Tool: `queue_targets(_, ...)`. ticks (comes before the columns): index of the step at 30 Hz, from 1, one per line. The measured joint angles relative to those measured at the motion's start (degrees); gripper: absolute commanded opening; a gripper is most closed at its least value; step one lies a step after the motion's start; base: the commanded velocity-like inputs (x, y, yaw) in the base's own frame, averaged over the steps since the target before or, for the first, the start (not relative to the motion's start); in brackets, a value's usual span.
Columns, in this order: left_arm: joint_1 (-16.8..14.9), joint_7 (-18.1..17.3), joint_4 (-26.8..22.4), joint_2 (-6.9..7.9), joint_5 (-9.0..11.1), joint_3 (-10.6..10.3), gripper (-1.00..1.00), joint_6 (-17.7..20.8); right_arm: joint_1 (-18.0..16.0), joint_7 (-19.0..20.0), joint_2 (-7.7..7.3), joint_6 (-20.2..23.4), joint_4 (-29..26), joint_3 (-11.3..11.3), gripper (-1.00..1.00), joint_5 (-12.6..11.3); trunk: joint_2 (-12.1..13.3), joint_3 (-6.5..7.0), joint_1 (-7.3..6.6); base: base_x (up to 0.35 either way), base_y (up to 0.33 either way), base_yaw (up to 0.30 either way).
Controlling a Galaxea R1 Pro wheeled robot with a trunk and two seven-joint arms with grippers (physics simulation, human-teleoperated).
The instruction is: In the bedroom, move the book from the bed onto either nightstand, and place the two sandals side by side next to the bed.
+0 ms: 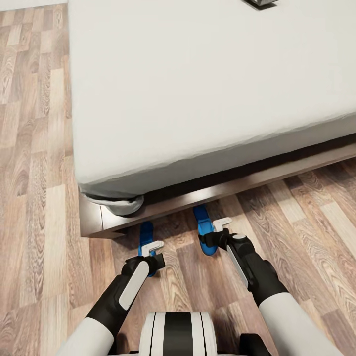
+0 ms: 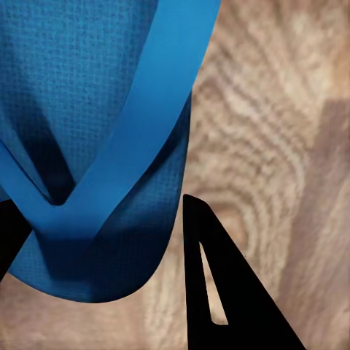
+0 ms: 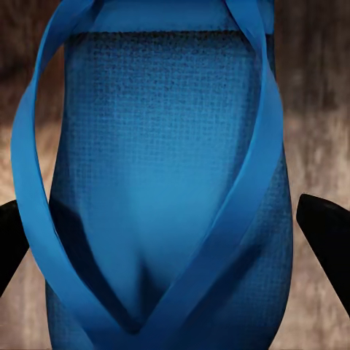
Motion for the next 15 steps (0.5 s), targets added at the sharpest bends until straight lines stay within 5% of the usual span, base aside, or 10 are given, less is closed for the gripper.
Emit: queue_targets(15,0.00,0.42,0.90,-0.06,-0.16,-0.05,-1.00,-0.65,0.22,-0.02,0.03,-0.04,0.02,0.18,-1.00,-0.07,0.00,0.00,0.00,-0.058,-0.033,0.004)
